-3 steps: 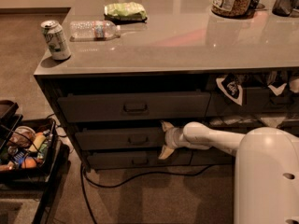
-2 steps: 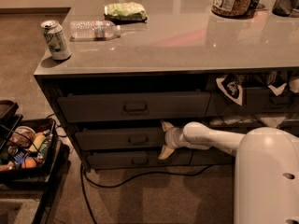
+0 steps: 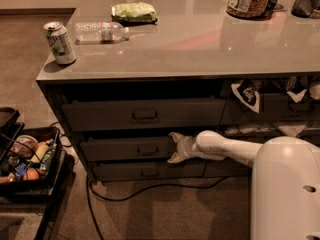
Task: Open middle drawer
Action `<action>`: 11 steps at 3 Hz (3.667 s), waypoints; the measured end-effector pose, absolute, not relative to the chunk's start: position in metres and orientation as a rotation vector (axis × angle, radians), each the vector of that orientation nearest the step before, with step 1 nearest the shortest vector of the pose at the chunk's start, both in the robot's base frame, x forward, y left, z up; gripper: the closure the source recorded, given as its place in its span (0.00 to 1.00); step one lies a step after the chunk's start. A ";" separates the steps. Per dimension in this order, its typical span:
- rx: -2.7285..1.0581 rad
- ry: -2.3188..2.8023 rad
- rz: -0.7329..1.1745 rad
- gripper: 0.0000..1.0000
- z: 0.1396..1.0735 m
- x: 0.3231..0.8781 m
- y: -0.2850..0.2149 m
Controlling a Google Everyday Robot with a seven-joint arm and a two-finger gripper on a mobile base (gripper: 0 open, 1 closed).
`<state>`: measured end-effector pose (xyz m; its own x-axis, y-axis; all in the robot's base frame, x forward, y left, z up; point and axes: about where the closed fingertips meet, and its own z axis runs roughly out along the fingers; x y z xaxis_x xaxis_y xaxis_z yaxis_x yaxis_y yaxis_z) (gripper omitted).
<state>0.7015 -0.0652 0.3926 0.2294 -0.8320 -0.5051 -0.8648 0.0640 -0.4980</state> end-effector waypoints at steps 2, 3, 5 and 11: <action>-1.750 1.585 0.063 0.30 0.393 0.698 -0.063; -1.750 1.585 0.063 0.30 0.396 0.698 -0.063; -1.780 1.578 0.105 0.27 0.397 0.676 -0.062; -1.878 1.579 0.278 0.30 0.417 0.573 -0.075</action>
Offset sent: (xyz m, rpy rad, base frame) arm -0.0040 0.0014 -0.0034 -0.0032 0.0135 0.0011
